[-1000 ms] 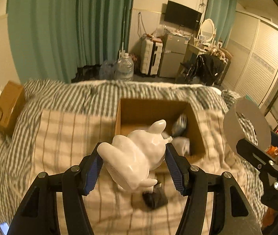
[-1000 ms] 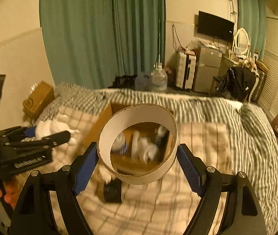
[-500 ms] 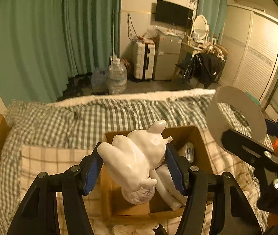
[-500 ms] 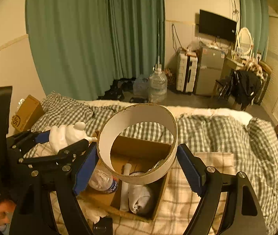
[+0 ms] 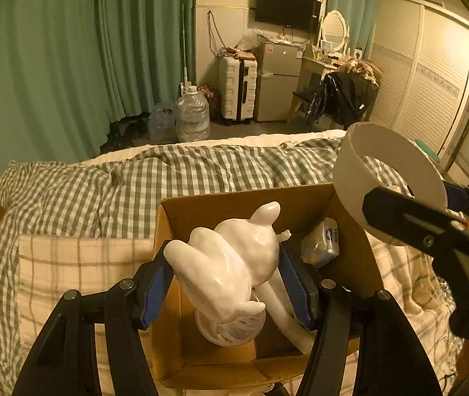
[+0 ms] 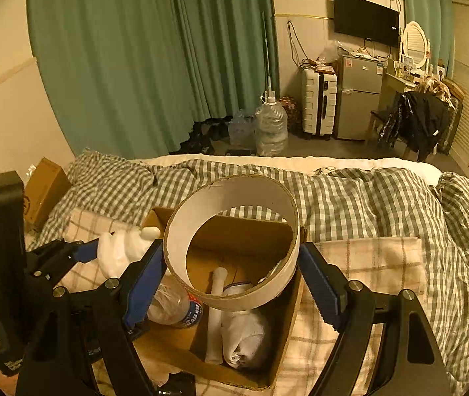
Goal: Organize objects
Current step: 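Lower the figurine and tape ring into the box and open both tools, then grasp the white lace cloth with the left tool while the right tool grasps the black cup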
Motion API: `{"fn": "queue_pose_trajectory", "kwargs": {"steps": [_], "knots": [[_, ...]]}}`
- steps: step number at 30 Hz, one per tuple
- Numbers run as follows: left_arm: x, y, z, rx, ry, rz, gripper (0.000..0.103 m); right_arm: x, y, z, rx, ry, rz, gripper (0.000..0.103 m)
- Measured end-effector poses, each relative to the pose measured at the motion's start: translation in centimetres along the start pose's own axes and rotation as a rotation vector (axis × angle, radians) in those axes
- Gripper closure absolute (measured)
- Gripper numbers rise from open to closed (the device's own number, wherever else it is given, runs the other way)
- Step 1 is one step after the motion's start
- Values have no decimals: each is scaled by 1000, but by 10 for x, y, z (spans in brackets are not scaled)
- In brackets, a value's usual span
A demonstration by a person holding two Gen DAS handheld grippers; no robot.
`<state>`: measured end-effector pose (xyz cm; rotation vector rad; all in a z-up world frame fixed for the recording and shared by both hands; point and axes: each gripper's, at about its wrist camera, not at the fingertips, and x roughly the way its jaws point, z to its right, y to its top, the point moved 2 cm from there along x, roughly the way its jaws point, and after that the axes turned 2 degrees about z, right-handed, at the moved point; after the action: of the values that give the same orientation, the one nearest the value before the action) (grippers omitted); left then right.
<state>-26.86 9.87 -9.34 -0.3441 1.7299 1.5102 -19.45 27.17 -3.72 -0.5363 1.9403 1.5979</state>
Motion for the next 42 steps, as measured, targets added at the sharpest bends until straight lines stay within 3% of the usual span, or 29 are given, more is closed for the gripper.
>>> {"fn": "queue_pose_trajectory", "kwargs": {"steps": [5,8,14,19,23,29,35,42], "knots": [[-7,3,0,-27,-26,-6,36,-7,4,5,31,16,2,21],[-15,6,0,-15,-4,-7,22,-9,5,9,64,31,-12,16],[-48,10,-7,-23,30,10,21,-41,10,18,78,-5,17,15],[-93,12,-14,-30,34,56,21,-91,17,18,41,-64,68,15],[-130,2,-23,-27,71,91,13,-132,13,13,14,-117,113,15],[-166,-37,-34,-44,95,120,11,-170,-13,-3,5,-131,144,15],[-159,-95,-47,-109,113,90,11,-153,-62,-22,-18,-127,108,15],[-107,-158,-48,-119,159,-3,11,-82,-130,-40,-34,-106,-61,15]]}}
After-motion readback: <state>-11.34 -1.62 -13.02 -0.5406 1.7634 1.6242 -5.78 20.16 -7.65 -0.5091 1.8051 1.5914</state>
